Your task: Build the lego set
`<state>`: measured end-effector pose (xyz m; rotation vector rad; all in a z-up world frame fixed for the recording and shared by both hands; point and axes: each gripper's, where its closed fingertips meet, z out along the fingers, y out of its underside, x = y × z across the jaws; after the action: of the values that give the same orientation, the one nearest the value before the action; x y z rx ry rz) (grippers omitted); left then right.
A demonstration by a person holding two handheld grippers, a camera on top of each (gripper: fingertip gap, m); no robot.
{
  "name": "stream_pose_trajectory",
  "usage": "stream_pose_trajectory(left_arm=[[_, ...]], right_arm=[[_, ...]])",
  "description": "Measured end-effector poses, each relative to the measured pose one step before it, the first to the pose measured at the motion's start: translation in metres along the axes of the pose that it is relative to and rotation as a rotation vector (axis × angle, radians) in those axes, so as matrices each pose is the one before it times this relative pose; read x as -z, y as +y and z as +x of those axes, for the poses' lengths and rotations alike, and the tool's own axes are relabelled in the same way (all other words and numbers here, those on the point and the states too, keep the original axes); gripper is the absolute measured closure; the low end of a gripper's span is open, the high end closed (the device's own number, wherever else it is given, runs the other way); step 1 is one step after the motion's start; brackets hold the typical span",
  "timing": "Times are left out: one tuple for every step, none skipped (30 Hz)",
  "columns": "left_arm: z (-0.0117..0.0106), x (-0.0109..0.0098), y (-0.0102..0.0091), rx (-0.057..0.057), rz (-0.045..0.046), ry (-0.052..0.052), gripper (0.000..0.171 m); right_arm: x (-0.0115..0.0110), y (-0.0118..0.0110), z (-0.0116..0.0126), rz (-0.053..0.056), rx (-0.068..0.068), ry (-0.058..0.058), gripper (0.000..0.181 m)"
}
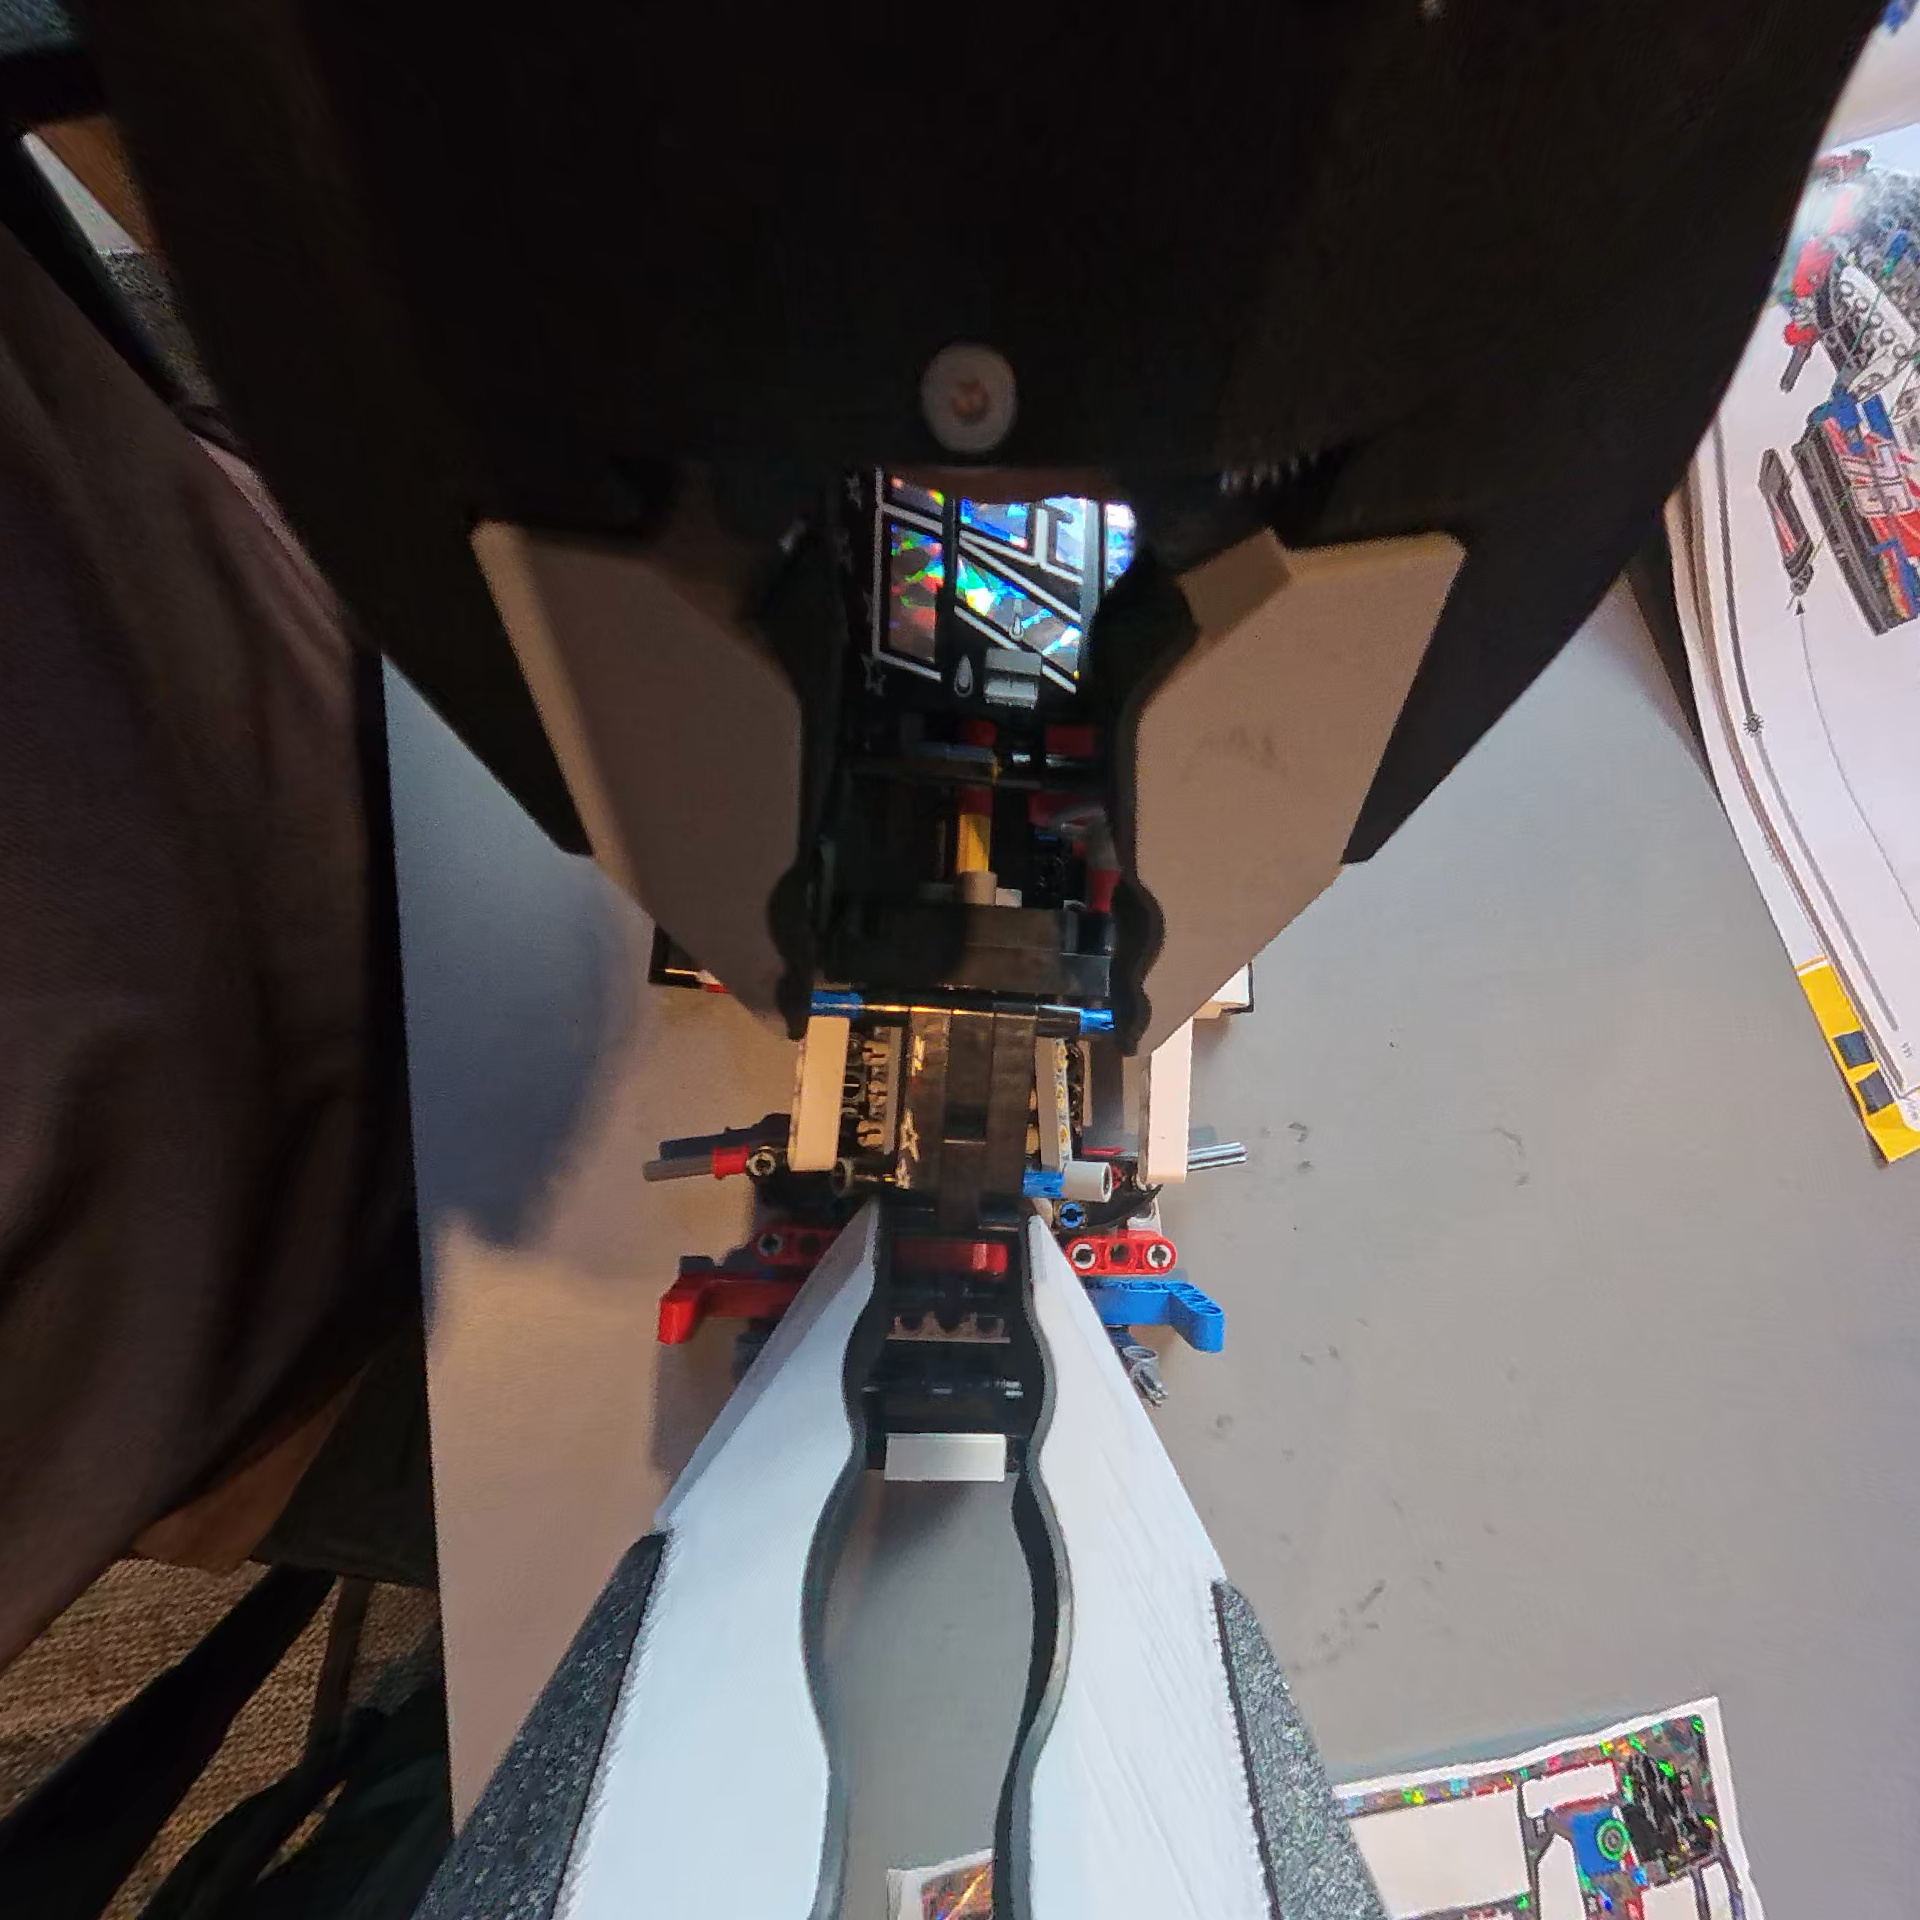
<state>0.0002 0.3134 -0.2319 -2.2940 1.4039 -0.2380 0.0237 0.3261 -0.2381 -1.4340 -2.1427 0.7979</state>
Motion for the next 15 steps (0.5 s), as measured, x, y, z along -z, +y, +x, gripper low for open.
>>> stream_pose_trajectory(left_arm=[[-0.00009,0.00006,-0.00007,0.0042,0.00360,-0.0007,0.117],[0.00003,-0.00001,-0.00006,0.0025,0.00239,-0.0023,0.117],[0.00006,0.00004,0.00005,0.0008,0.00218,-0.0008,0.117],[0.00013,0.00002,0.00032,0.0022,0.00089,0.0031,0.117],[0.00001,0.00003,0.00005,0.0107,-0.00468,0.0035,0.116],[0.00049,-0.00050,-0.00037,0.0077,-0.00320,-0.0031,0.114],[0.00126,-0.00040,-0.00014,-0.0081,-0.00049,-0.0084,0.110],[0.00093,0.00050,0.00002,-0.0131,-0.00070,-0.0073,0.109],[0.00157,0.00037,0.00030,0.0015,0.00238,0.0031,0.107],[0.00440,0.00074,0.00028,0.0003,0.00634,0.0247,0.100],[0.00110,0.00130,-0.00012,0.0063,0.00653,0.0063,0.098],[-0.00226,0.00190,0.00072,0.0067,-0.00127,-0.0123,0.104],[-0.00087,0.00256,-0.00006,-0.0007,0.00354,-0.0030,0.106],[-0.00006,0.00305,-0.00156,0.0020,0.01357,0.0031,0.107],[-0.00013,0.00273,-0.00167,0.0069,0.01234,0.0066,0.110]], right_arm=[[-0.00002,-0.00008,-0.00007,0.0008,0.0009,0.0000,0.157],[0.00010,-0.00010,-0.00012,0.0008,0.0011,0.0004,0.157],[-0.00001,-0.00010,-0.00006,0.0013,0.0016,0.0006,0.157],[-0.00004,-0.00020,0.00004,0.0024,0.0015,0.0001,0.157],[-0.00015,-0.00041,0.00019,0.0040,-0.0005,-0.0001,0.157],[-0.00046,0.00025,0.00053,0.0005,-0.0019,0.0002,0.157],[-0.00037,0.00028,0.00037,0.0013,-0.0004,0.0003,0.157],[0.00014,-0.00044,-0.00020,0.0045,-0.0001,-0.0017,0.157],[0.00029,-0.00053,-0.00065,0.0037,-0.0002,-0.0036,0.157],[0.00021,-0.00034,-0.00076,0.0013,0.0015,-0.0022,0.157],[-0.00023,-0.00014,-0.00062,-0.0002,0.0043,0.0004,0.157],[-0.00053,0.00076,-0.00012,-0.0054,0.0042,0.0024,0.156],[-0.00047,0.00036,0.00003,-0.0022,0.0012,0.0009,0.157],[0.00005,-0.00016,0.00008,0.0013,-0.0013,-0.0008,0.157],[0.00030,-0.00022,0.00007,0.0017,-0.0011,-0.0005,0.157]])
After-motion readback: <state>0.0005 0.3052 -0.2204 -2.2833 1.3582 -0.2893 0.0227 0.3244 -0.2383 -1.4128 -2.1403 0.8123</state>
